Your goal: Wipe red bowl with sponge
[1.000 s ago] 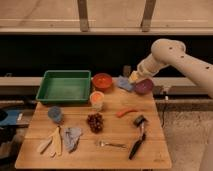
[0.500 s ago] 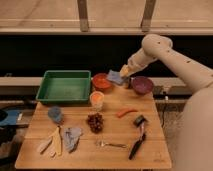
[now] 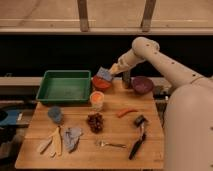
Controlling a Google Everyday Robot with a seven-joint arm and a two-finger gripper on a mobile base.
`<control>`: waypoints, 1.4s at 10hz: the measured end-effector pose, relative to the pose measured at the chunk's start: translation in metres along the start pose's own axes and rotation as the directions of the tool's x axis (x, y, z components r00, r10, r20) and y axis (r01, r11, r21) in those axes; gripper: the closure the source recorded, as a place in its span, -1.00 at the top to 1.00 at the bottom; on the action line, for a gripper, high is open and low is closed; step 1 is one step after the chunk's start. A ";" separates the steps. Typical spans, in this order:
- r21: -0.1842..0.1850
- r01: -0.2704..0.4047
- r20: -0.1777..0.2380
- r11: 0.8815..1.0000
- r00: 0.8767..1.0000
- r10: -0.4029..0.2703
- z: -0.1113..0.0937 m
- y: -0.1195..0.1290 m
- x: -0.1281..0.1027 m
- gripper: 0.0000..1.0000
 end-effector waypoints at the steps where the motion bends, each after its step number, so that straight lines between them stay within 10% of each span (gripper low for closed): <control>1: 0.000 0.000 -0.001 1.000 1.000 0.000 0.000 0.000 0.001 -1.00; 14: 0.056 0.006 -0.128 0.998 0.992 0.002 0.064 -0.028 -0.004 -1.00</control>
